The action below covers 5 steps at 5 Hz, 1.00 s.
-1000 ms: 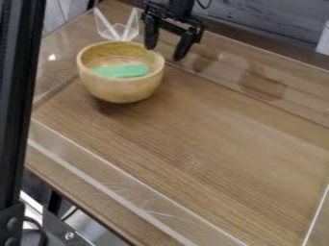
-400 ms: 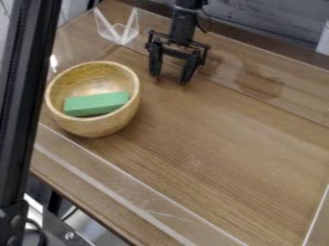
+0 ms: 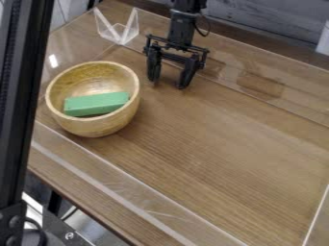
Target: Put the green block in the brown bowl
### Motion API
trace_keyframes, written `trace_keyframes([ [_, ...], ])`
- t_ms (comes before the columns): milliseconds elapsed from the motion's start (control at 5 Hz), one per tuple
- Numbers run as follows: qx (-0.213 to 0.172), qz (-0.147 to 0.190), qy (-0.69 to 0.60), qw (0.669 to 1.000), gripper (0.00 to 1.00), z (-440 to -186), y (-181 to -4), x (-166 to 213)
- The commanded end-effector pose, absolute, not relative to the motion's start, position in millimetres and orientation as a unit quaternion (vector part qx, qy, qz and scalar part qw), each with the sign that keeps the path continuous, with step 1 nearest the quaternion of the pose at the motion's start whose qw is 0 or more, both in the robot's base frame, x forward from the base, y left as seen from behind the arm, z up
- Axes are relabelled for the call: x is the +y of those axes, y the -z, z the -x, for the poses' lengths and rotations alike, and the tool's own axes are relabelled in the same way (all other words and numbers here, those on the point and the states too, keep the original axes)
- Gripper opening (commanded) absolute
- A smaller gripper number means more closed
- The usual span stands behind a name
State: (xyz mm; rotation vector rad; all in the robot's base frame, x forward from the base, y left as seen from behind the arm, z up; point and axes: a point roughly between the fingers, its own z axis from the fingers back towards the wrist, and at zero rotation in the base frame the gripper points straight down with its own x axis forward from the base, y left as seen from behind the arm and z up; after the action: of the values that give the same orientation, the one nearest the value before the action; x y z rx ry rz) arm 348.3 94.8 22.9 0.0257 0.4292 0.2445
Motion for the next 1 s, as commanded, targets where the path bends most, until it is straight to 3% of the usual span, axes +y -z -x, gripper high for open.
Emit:
trace_keyframes([
  [0, 0.159, -0.016, -0.114, 0.980, 1.00, -360.1, -66.9, 91.2],
  [400, 0.154, 0.025, -0.109, 0.982, 1.00, -365.3, -84.2, 82.1],
  [600, 0.129, 0.040, -0.099, 0.986, 1.00, -358.0, -96.2, 79.3],
  [800, 0.079, 0.063, -0.081, 0.992, 1.00, -342.5, -131.4, 74.0],
])
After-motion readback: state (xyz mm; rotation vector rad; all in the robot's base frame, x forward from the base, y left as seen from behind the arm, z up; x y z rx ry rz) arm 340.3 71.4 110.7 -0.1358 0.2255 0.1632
